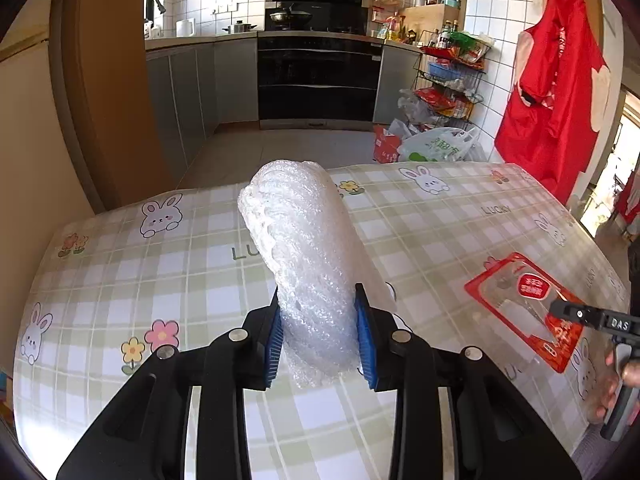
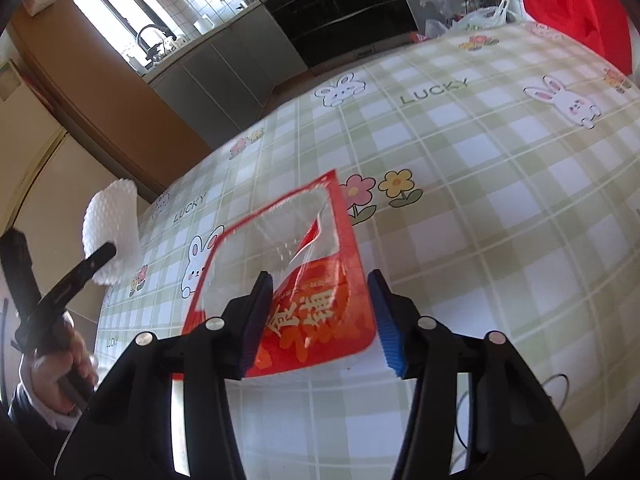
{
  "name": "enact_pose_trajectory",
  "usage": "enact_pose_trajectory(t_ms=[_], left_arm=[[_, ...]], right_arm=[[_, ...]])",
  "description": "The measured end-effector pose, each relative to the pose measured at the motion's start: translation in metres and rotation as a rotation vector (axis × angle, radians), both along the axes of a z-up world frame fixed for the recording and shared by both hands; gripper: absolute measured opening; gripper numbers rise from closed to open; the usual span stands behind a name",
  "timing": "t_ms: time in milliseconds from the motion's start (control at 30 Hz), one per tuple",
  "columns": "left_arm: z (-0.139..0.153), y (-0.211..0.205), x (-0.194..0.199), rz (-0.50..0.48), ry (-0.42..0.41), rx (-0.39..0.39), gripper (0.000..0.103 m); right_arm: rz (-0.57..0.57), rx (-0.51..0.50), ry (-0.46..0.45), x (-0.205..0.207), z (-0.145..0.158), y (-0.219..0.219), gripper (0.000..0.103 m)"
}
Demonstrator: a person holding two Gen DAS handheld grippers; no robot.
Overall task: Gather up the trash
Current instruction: 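Grasp the red-framed clear tray with the right tool while the left tool holds the roll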
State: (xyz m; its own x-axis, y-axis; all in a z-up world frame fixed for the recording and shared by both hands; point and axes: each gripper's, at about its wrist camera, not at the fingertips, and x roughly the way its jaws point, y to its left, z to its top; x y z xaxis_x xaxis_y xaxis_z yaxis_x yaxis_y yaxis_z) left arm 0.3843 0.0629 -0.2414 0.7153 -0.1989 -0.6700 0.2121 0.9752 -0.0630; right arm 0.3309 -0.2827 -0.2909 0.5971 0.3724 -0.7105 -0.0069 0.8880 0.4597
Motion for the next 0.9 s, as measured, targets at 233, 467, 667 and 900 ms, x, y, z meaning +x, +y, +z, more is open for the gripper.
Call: enact_pose_trajectory(t_ms=[233,467,667,900], left_arm=[[0.016,-0.012,-0.083,-0.039,0.009,-0.108,0.031],[0.039,-0.027,-0.158,-0.060,-0.011,-0.180,0.031],[0.050,-0.034,-0.208,-0.082,0.000,-0.205,0.032],[0.060,-0.041,-0.254,-0.087,0.007,-0.207,0.032]], right_arm=[[0.006,-0.048,-0.068,-0.043,0.023,-0.002,0.019],[-0.021,-0.034,-0.151,-0.087,0.051,-0.009,0.008],[-0.004,-0.047,-0.226,-0.117,0.079,-0.008,0.006],[0.009,-0.040,-0.291,-0.151,0.109,-0.010,0.005]])
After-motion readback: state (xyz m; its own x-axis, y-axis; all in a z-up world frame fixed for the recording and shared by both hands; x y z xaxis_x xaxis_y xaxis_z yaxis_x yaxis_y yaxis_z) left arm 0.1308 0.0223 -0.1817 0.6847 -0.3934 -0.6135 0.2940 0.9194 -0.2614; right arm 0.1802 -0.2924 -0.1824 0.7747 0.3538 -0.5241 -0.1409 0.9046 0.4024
